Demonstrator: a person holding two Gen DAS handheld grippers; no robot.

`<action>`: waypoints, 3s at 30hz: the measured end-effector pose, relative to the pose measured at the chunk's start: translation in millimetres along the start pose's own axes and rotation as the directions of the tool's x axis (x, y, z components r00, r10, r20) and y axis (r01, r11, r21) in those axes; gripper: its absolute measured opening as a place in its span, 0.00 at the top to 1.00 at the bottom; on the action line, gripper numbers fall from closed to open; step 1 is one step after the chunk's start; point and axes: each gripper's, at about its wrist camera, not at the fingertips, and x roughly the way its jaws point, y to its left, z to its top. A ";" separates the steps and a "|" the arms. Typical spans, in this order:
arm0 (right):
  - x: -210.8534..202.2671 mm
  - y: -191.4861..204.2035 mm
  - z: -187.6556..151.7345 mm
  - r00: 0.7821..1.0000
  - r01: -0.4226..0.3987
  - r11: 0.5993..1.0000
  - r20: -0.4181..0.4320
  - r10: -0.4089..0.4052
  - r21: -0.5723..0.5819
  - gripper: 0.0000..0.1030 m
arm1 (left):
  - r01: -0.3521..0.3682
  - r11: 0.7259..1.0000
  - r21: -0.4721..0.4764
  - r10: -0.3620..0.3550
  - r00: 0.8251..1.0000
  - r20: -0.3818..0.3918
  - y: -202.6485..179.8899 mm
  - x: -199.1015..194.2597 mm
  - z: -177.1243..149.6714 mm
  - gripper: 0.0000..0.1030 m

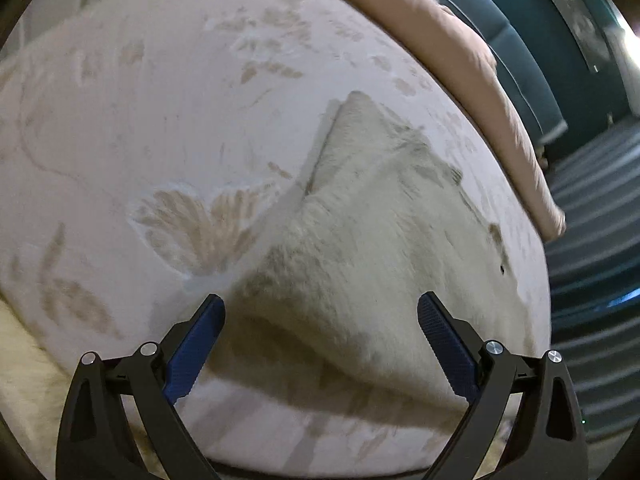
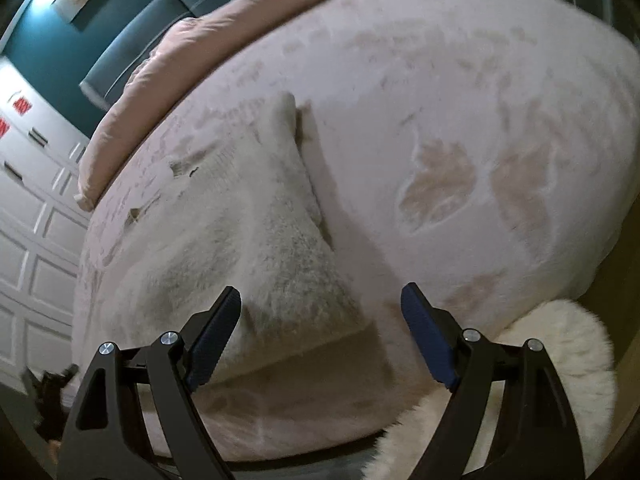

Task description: Fold small clothes

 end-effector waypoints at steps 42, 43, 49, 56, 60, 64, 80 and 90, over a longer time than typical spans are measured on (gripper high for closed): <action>-37.6 60.2 8.5 0.998 0.034 0.943 0.068 -0.012 -0.332 0.31 | -0.062 0.957 0.282 0.022 0.989 0.144 -82.4 -92.9 -8.5 0.20; -32.2 59.3 7.4 0.998 0.039 0.945 0.059 -0.021 -0.324 0.31 | -0.046 0.962 0.269 0.024 0.996 0.087 -76.2 -75.1 -6.5 0.20; -5.9 54.3 10.5 0.999 0.041 0.953 0.012 -0.039 -0.301 0.31 | 0.034 0.976 0.216 -0.025 0.999 -0.044 -54.9 -4.2 -11.3 0.20; 15.0 44.2 6.0 0.996 0.075 0.944 -0.029 -0.089 -0.321 0.77 | 0.018 0.952 0.305 -0.003 0.999 -0.049 -60.3 22.0 -8.3 0.94; -11.3 44.6 4.7 0.999 0.032 0.943 0.023 -0.026 -0.331 0.86 | 0.074 0.944 0.322 -0.088 0.996 0.028 -65.5 -16.6 -5.2 0.95; -34.7 47.2 17.3 0.997 -0.025 0.953 0.067 0.048 -0.300 0.91 | 0.112 0.939 0.325 -0.141 0.988 0.067 -77.4 -43.0 5.3 0.95; 16.0 65.2 30.5 1.000 -0.019 0.913 -0.022 0.011 -0.407 0.40 | 0.056 0.945 0.322 -0.048 0.998 -0.035 -71.0 10.8 1.0 0.95; -20.4 76.8 49.9 0.987 -0.141 0.920 0.025 0.161 -0.365 0.93 | 0.088 0.947 0.309 -0.103 0.994 0.032 -81.8 -17.0 26.4 0.95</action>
